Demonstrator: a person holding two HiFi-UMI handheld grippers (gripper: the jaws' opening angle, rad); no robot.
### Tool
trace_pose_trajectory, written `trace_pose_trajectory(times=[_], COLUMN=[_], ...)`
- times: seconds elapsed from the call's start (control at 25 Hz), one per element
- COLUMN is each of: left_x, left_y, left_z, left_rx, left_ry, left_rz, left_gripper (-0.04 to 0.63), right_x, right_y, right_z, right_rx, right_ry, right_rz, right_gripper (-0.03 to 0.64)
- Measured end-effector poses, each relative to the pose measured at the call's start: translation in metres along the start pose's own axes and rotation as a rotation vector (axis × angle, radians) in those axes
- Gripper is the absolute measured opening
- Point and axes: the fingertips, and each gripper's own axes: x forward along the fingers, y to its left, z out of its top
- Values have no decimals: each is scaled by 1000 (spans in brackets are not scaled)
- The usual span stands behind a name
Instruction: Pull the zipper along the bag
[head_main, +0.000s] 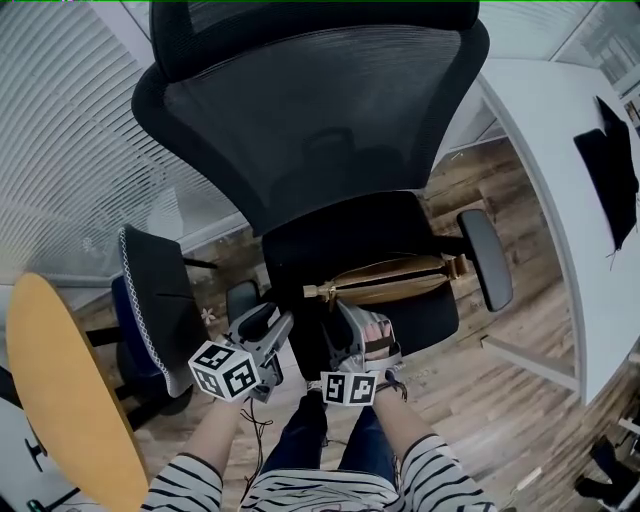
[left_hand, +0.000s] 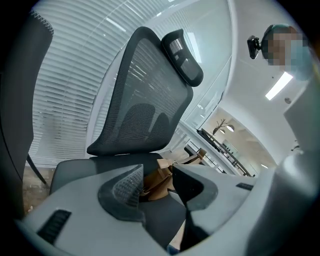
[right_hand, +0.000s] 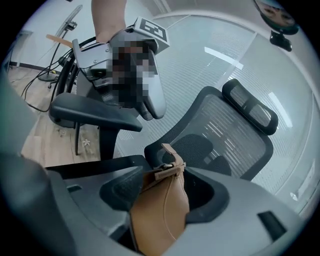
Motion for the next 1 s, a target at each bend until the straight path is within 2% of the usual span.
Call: trace_pose_trajectory(times=[0.2,0.28,0.56,1.0], left_x=[0,1,10,37], left_y=[1,2,-3,-11], left_z=[-4,-4,-3,1], left_rx=[-6,-6,-30,-133], left_ry=[-3,-7,-27,-41], left_rz=[-9,-15,-38,-110], left_gripper=[158,158,158,178], right_x=[3,2,-12,-24], right_y=[-1,-5,-13,-39], right_z=[-2,-2,-2,1], right_rx=[27,37,101,361], right_ry=[4,1,-32,-55], right_rz=[-17,-24,26,167], right_gripper=[237,144,47,37])
